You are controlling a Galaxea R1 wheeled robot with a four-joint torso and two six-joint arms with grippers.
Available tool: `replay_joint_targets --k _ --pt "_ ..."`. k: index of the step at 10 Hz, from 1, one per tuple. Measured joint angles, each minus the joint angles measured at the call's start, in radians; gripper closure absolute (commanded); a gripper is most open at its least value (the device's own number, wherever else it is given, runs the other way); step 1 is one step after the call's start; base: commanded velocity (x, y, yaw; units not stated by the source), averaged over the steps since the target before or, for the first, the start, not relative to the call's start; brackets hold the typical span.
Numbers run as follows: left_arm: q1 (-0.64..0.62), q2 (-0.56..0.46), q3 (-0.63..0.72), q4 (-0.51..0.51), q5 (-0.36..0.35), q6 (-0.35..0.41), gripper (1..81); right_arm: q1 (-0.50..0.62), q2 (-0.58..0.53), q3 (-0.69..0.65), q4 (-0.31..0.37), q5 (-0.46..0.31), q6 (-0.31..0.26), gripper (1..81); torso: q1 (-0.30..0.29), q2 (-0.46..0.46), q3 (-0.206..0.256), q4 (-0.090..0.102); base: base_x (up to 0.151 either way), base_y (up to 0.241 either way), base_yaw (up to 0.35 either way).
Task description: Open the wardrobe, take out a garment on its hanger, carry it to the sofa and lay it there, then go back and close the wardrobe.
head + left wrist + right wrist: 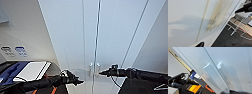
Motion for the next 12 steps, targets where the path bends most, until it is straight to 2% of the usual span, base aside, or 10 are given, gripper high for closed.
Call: replay_joint_targets --k 4,12 --pt "-0.002 0.017 -0.027 0.0 0.007 0.0 1.0 0.062 0.033 -0.088 0.001 -0.001 0.013 1.0 0.0 0.0 0.0 0.0 0.0 0.0 0.0" --pt "-0.005 0.092 -0.084 0.0 0.006 -0.003 1.0 0.06 0.085 -0.153 0.005 -0.013 0.026 1.0 0.0 0.001 -0.001 0.0 0.0 0.0 0.0"
